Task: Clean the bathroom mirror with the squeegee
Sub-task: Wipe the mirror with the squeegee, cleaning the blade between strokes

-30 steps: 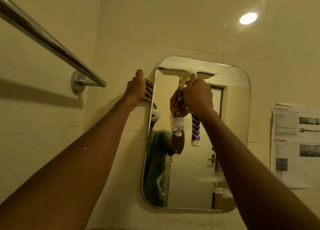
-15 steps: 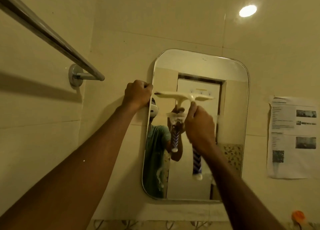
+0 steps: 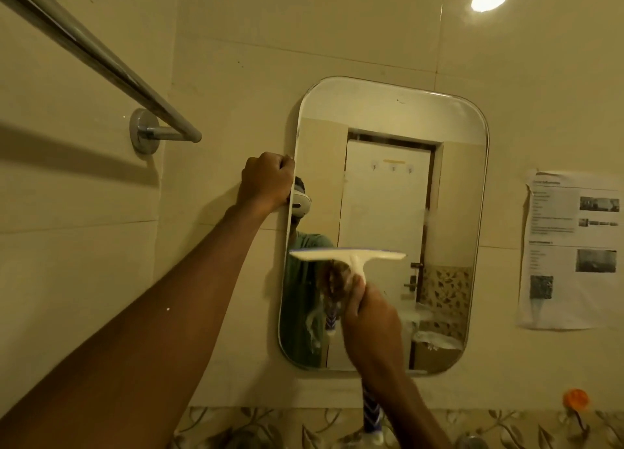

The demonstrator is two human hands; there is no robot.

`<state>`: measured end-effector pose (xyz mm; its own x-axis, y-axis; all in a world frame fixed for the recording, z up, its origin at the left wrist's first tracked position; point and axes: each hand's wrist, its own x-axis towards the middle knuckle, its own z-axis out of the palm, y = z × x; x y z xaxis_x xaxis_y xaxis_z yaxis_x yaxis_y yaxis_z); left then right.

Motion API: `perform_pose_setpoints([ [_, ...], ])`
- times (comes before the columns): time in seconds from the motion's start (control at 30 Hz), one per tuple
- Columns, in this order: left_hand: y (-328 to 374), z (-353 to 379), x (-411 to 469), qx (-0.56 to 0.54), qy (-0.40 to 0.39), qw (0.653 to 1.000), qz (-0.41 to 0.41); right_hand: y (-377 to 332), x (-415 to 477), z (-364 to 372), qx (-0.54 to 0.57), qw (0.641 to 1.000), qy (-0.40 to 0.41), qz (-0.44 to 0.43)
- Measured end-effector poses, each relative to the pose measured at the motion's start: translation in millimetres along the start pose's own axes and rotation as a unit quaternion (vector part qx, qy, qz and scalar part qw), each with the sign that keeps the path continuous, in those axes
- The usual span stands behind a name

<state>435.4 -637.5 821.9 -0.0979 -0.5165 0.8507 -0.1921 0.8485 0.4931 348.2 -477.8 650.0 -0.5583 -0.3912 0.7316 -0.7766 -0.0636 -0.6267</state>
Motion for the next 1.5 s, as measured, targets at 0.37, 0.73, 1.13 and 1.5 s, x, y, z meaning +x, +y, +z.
perform_pose_setpoints([
  [0.37, -2, 3, -12, -0.002, 0.003, 1.0, -0.028, 18, 80, -53, -0.041, 0.995, 0.083, -0.035],
  [0.73, -6, 4, -30, -0.014, 0.004, 0.999, -0.042, 2, 62, -52, -0.006, 0.996, 0.076, -0.045],
  [1.13, -18, 7, -44, -0.018, -0.026, 0.997, -0.076, 39, -12, 23, 0.017, 1.0, 0.008, 0.008],
  [1.5, -29, 7, -64, -0.03, -0.045, 0.994, -0.099, -15, 43, -12, 0.016, 0.999, 0.026, -0.033],
])
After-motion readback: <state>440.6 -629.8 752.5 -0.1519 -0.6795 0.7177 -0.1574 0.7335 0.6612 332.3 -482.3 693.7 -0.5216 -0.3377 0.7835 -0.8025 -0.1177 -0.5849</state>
